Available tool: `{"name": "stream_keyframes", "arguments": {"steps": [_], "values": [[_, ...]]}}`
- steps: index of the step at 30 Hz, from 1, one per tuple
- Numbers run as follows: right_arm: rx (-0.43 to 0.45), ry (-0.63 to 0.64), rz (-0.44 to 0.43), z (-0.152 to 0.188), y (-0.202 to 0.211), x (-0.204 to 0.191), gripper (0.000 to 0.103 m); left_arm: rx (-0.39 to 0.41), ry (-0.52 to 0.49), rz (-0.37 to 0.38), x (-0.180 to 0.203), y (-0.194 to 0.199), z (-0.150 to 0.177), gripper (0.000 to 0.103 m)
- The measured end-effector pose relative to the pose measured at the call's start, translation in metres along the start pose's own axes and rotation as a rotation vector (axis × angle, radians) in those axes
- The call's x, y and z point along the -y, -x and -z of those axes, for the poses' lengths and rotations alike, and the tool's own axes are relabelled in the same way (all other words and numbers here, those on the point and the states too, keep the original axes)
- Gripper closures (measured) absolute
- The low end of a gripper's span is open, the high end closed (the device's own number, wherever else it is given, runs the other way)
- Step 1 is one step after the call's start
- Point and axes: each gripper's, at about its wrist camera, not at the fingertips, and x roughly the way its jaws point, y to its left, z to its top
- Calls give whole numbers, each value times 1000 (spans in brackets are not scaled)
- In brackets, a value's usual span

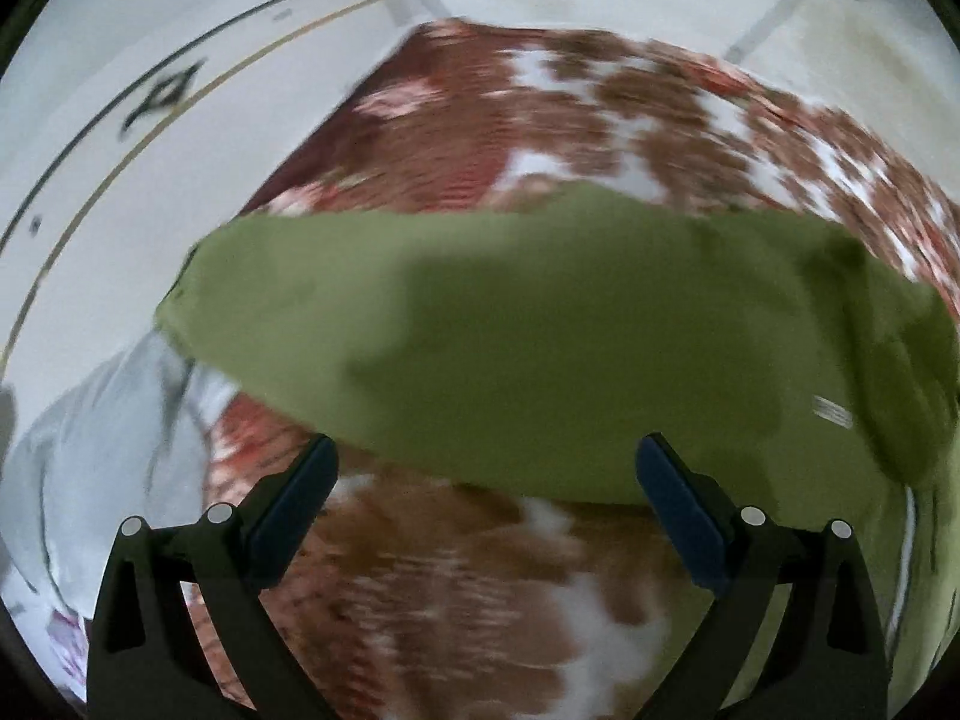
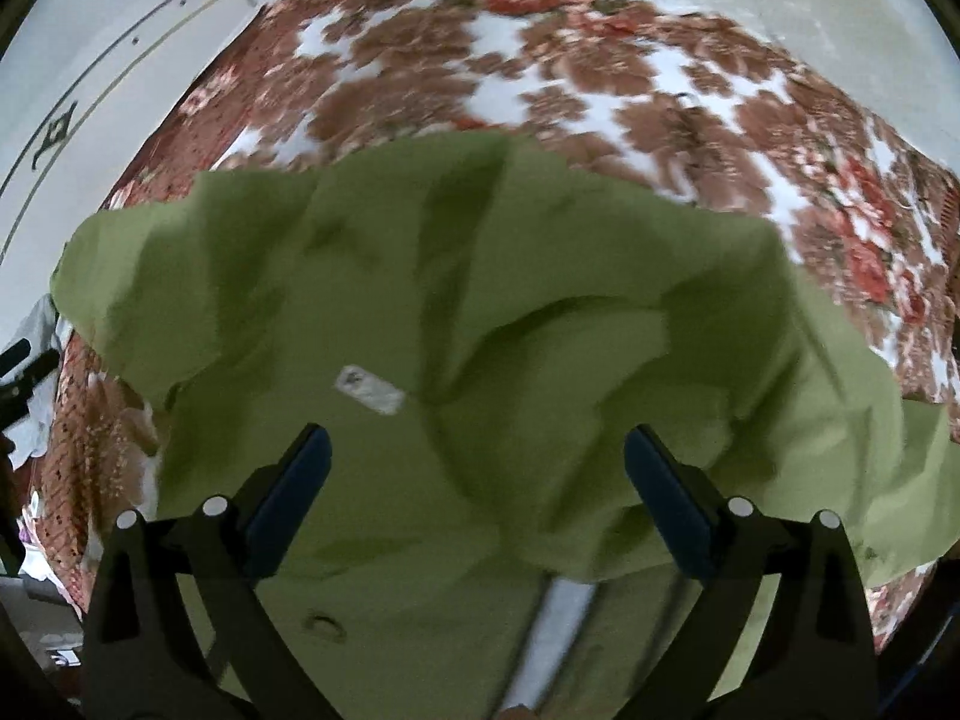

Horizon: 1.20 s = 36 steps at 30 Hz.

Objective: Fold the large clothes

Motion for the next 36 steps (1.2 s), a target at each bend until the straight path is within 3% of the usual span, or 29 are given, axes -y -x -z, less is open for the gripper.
{"name": "stream_keyframes", "arguments": {"steps": [4,8,14,19,24,26,31,33,36], "values": [[-35,-1,4,-3,-27,-43,6,-3,89,-46,-79,-25,0,6],[-116,-58,-37,-3,-63,-84,6,52,183,-94,-147,-47,-10,6],[-143,22,-19,-5,-86,-133,6,108,297,-104,-215,-76,-47,6],[-158,68,3,-6,-98,-147,6,61,362,-125,-274,-107,-72,6],[-172,83,24,-4,-105,-153,6,-80,543,84,-318,-146,-62,6],[-183,85,30,-4,-108,-154,6,-68,546,107,-315,-150,-58,7],[-199,98,31,-2,-113,-158,6,4,580,247,-315,-152,-67,7],[-198,105,32,-1,-113,-160,6,4,613,257,-316,-158,-72,7],[-204,105,46,2,-113,-159,6,-4,687,271,-324,-165,-73,18]]}}
